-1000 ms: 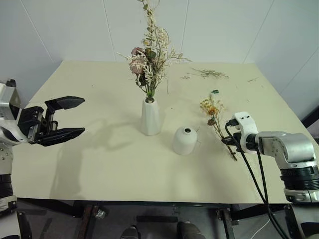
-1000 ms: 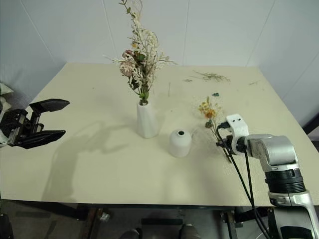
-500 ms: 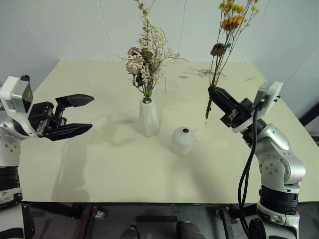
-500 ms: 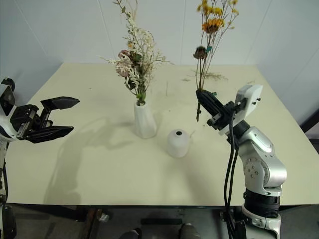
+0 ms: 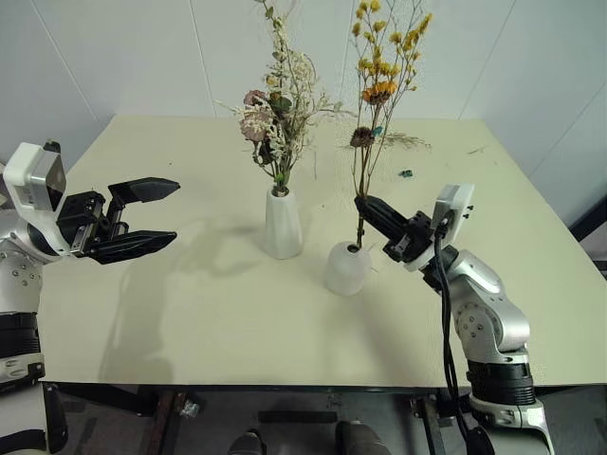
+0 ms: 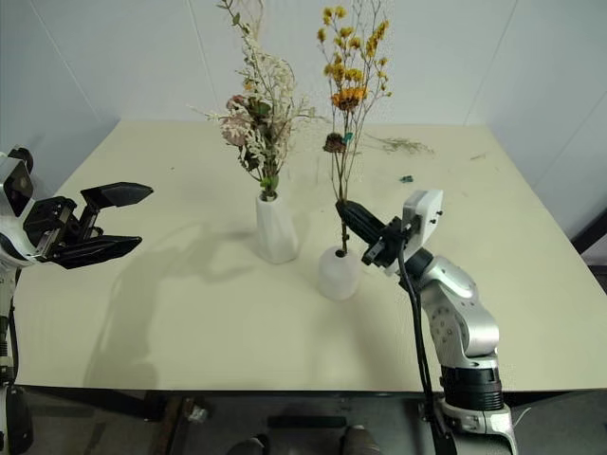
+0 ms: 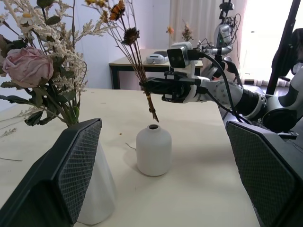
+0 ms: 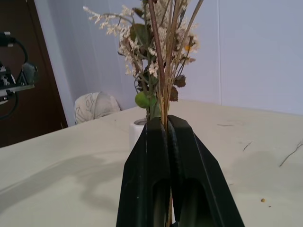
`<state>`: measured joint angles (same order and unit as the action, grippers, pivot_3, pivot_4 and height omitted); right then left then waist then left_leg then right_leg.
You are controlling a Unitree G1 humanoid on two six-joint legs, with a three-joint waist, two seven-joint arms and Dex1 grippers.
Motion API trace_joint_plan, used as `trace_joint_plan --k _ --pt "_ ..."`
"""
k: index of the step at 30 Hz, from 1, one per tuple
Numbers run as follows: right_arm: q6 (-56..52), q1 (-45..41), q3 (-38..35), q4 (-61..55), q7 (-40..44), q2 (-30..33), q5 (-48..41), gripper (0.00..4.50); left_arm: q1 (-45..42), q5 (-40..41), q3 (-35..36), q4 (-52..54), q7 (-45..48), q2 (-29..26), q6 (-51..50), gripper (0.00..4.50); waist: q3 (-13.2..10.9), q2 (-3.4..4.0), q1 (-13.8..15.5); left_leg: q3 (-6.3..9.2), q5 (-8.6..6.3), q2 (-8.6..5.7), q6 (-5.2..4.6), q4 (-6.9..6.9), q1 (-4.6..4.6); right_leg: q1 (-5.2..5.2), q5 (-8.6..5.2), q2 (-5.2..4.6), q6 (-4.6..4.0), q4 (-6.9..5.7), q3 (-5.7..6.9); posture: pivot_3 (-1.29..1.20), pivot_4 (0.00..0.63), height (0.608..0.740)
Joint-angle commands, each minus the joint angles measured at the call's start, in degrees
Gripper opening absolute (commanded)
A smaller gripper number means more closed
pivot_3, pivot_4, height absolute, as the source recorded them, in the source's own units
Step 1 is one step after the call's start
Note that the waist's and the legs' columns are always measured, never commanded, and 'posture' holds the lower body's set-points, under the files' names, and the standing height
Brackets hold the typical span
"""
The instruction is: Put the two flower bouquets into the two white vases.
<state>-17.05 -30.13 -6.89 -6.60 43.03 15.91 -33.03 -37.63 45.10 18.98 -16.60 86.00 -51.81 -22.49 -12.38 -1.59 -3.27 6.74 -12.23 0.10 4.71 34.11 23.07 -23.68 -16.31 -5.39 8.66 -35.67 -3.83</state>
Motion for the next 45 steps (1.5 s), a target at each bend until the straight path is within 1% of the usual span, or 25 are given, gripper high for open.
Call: trace_joint_plan --k 1,8,19,29,39,45 --pt "2.5 -1.4 0.8 0.2 0.8 -0.9 0.1 0.03 -0.3 0.4 1.0 0.8 3.3 -1.4 -0.1 4.5 0.0 0.0 0.0 0.0 0.0 0.0 0.0 0.0 0.0 0.0 0.0 0.0 0.0 -0.01 0.0 0.0 0.15 0.74" --pt "4.1 -2.6 1.5 3.1 1.0 -1.2 0.8 0.03 0.5 0.6 1.6 1.6 2.7 -1.3 -0.2 4.5 0.0 0.0 0.0 0.01 0.0 0.0 0.0 0.0 0.0 0.0 0.0 0.0 0.0 -0.01 0.01 0.0 0.15 0.74" --pt "4.3 -0.5 0.9 3.3 1.3 -0.1 0.8 0.03 1.3 0.8 1.9 2.7 1.9 -1.1 -0.3 4.5 0.0 0.0 0.1 0.01 0.0 0.0 0.0 0.0 0.0 0.01 0.0 0.0 0.0 0.0 0.01 0.0 0.15 0.74" --pt "4.0 1.5 0.5 2.3 0.9 -0.2 0.3 0.03 0.5 0.7 1.3 2.3 2.1 -0.5 -0.1 4.5 0.0 0.0 0.1 0.01 0.0 0.0 0.0 0.0 -0.01 0.01 0.0 0.0 0.0 0.0 0.01 0.0 0.15 0.74" --pt "2.1 1.1 0.0 -2.7 0.0 1.2 -1.9 0.03 0.1 0.6 1.0 2.1 2.3 -0.3 0.0 4.5 0.0 0.0 0.1 0.01 0.0 0.0 0.0 -0.01 0.0 0.01 -0.01 0.0 -0.01 0.01 0.01 0.0 0.15 0.74" --pt "1.9 1.3 -0.3 -2.6 -0.2 1.4 -1.9 0.03 -0.3 0.4 0.5 1.8 2.3 0.0 0.2 4.5 0.0 0.0 0.1 0.01 0.0 0.0 0.0 -0.01 0.0 0.01 -0.01 -0.01 -0.01 0.02 0.0 0.0 0.15 0.74"
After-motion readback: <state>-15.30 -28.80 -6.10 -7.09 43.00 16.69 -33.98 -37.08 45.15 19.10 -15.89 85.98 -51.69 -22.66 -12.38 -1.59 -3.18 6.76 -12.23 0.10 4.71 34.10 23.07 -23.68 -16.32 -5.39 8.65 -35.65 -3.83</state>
